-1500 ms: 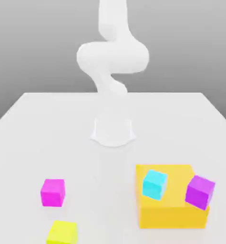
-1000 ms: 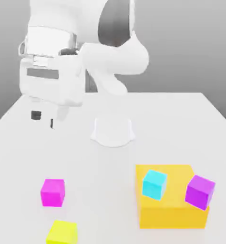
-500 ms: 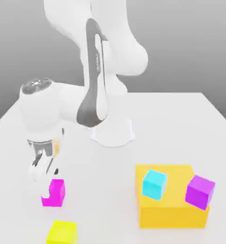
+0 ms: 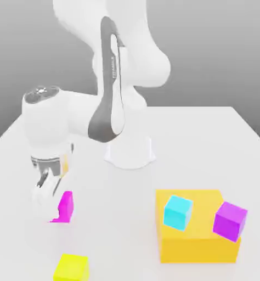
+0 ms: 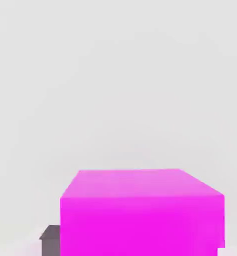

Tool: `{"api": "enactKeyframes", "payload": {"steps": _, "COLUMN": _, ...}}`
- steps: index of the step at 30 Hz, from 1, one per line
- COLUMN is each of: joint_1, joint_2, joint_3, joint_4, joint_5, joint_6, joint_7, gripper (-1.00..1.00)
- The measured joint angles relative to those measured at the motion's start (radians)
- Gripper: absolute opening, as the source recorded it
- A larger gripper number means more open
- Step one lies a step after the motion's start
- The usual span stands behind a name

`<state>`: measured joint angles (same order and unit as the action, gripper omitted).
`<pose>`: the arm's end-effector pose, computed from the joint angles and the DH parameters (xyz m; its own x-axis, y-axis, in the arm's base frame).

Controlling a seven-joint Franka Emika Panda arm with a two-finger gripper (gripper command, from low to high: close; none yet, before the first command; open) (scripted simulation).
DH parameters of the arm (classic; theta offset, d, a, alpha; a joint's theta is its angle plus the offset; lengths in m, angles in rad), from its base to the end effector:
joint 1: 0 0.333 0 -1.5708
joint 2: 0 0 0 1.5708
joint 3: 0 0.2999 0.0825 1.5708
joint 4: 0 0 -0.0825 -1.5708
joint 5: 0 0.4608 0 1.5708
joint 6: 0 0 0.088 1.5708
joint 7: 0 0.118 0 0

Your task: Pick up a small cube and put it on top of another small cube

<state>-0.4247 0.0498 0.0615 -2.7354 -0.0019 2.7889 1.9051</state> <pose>0.3965 -0.1499 0.1077 -0.6410 -0.7675 -0.0035 -0.7675 0.6410 -0.0028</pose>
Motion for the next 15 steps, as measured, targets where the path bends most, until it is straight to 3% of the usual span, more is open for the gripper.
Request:
{"api": "enactKeyframes", "payload": {"steps": 12, "joint_1": 0.507, "joint_2": -0.111, "joint_3": 0.256, "joint_4": 0.27, "joint_5": 0.038, "joint_6": -0.377, "joint_7": -0.361, "gripper": -1.0}}
{"api": "enactKeyframes", "payload": {"steps": 15, "joint_1": 0.551, "joint_2": -0.076, "joint_3": 0.275, "joint_4": 0.291, "joint_5": 0.014, "joint_6": -0.368, "joint_7": -0.385, "gripper": -1.0}}
